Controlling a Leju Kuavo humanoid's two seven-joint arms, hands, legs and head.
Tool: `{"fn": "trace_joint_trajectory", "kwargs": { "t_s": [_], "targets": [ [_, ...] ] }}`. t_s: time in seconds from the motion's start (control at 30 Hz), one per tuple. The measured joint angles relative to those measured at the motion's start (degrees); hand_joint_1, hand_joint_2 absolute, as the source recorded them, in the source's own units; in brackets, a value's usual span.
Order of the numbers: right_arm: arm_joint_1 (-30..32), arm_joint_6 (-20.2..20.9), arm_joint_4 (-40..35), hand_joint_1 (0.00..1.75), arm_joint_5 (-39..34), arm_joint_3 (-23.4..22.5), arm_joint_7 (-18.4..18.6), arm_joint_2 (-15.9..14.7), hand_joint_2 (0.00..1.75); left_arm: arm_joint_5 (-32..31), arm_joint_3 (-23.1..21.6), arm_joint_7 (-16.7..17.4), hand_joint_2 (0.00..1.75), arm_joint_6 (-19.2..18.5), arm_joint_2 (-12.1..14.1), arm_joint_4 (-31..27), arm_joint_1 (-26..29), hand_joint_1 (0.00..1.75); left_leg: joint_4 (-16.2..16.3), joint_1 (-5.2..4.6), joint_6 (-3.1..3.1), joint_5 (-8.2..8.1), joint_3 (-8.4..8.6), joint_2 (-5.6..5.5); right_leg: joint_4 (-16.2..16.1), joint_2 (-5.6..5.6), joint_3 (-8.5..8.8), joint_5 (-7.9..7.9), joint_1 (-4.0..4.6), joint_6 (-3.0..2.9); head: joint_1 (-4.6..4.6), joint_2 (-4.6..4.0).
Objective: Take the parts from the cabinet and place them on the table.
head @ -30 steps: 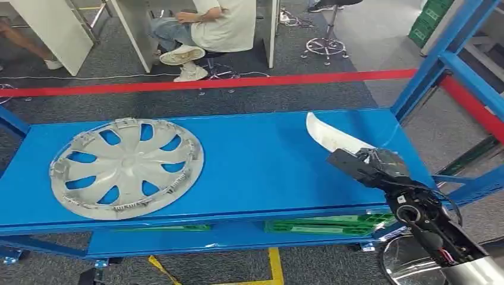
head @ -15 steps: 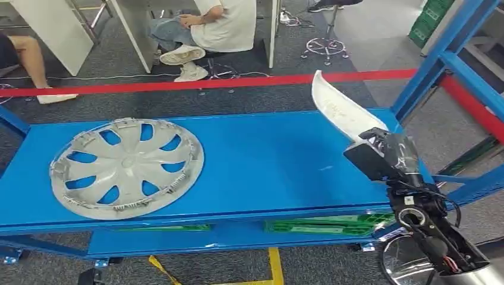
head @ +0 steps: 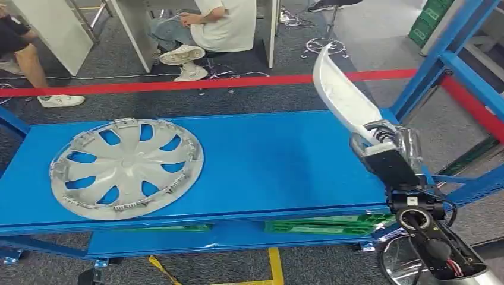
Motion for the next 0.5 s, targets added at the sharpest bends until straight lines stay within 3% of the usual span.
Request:
{"fn": "trace_joint_trajectory", "kwargs": {
  "t_s": [0.1,0.23,0.37,0.5],
  "targets": [
    [0.6,4.1,-1.5,1.75,-14.7,0.0,-7.1,0.5,1.75,0.0,0.0,0.0,1.75,0.1,-0.1,0.0,0.0,0.00,0.0,0.00,0.00,0.00,0.00,0.00,0.0,0.00,0.00,-0.01,0.00,-0.01,0.00,0.00],
    [1.0,14.9,-3.0,1.75,-33.7,0.3,-14.5,1.2,1.75,-0.1,0.0,0.2,1.75,0.2,-0.1,0.0,0.0,0.00,0.0,0.00,0.00,0.00,0.00,0.00,0.0,0.00,0.01,-0.01,0.01,-0.01,0.02,0.00],
    [0.6,24.8,-3.6,1.75,-41.8,1.8,-18.0,2.6,1.75,-0.6,0.0,0.4,1.75,0.2,-0.2,0.0,0.0,0.00,0.0,0.00,0.00,0.00,0.00,0.00,0.0,0.00,0.02,-0.01,0.01,-0.01,0.02,0.00],
    [-0.3,31.4,-3.6,1.75,-46.2,4.3,-19.0,4.3,1.75,-0.8,0.0,0.5,1.75,0.3,-0.3,0.0,0.0,0.00,0.0,0.00,0.00,0.00,-0.01,0.00,0.0,-0.01,0.02,-0.02,0.01,-0.02,0.07,0.00]
  ]
}}
